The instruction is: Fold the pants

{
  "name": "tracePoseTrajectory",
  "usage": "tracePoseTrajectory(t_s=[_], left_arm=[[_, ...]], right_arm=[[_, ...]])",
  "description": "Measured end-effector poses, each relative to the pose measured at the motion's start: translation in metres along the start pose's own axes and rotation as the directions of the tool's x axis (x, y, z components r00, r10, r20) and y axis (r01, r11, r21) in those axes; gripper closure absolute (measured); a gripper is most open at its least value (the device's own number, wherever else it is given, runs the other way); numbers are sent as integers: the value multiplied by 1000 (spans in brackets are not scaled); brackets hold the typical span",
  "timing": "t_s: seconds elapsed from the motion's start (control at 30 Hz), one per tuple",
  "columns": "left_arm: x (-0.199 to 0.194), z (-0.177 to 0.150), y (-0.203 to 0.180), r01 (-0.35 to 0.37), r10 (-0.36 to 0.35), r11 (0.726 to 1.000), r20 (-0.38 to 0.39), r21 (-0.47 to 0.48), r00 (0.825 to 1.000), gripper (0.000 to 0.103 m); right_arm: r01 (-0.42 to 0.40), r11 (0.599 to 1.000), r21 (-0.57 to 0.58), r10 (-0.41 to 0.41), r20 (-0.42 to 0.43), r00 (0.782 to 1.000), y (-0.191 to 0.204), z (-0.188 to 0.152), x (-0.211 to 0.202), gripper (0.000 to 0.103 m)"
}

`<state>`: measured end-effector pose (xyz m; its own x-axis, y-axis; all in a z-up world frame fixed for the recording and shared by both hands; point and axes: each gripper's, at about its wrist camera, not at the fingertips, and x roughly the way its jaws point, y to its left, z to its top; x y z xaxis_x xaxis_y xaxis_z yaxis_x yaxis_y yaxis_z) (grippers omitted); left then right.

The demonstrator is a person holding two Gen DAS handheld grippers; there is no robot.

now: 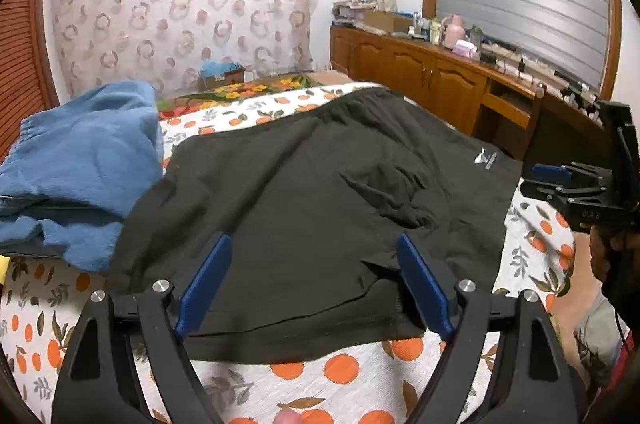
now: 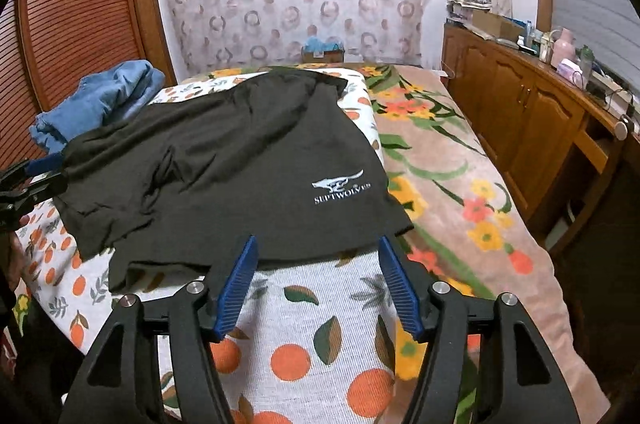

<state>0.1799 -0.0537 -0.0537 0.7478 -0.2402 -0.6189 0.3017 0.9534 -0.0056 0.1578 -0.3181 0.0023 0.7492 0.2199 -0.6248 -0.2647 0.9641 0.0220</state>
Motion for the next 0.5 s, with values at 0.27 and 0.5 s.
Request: tracePoseTrajectory(t_s=[0.27,0.5], left_arm=[[7,4,0,18,-18,999,-7,-41,1000,15],[11,7,-8,29,-30,999,-10,-31,1000,15]], right_arm=[[14,1000,3,-14,-7,1000,-10,2,-2,36],[16,999,44,-15,-21,1000,-25,0,-4,36]])
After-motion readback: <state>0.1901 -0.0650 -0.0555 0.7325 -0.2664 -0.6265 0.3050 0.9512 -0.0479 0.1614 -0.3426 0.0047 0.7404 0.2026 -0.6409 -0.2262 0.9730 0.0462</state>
